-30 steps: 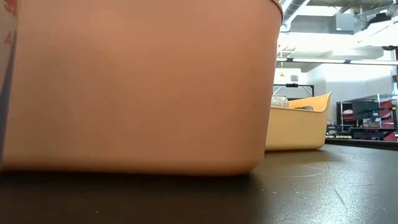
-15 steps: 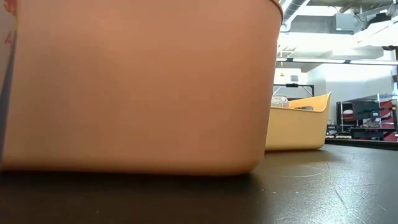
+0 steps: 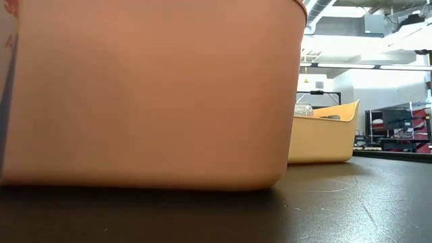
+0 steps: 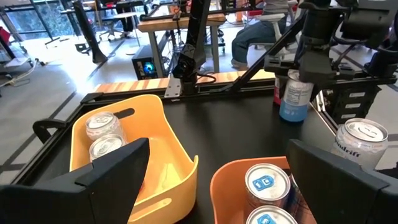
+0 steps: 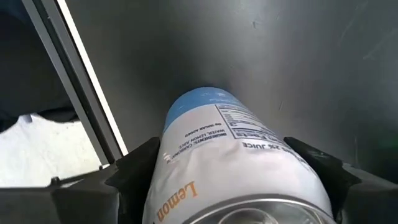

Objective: Sort soda cans
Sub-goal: Put the blue soda can into the blue bin

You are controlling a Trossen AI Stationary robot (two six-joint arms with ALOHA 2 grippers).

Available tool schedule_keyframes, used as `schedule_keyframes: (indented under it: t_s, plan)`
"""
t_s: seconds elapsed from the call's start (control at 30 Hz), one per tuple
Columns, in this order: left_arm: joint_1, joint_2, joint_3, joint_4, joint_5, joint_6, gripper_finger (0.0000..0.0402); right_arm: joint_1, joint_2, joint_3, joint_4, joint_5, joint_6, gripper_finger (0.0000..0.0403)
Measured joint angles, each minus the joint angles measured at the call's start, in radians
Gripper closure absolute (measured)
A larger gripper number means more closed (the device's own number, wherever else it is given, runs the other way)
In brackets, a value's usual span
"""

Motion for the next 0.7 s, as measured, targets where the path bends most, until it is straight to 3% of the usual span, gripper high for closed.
schedule_keyframes:
  t_s: [0.3,0.7]
  plan:
    - [0.000,-0.003,0.000,0.002,-0.054,0.021,0.0027,-0.119,-0.028,-0.005,-0.018,0.049,-0.242,0.0091]
    - [0.000,-0.012,0.000,-0.003,-0.148,0.036,0.0027,-0.284,-0.214,-0.004,-0.103,0.041,-0.510,0.0091]
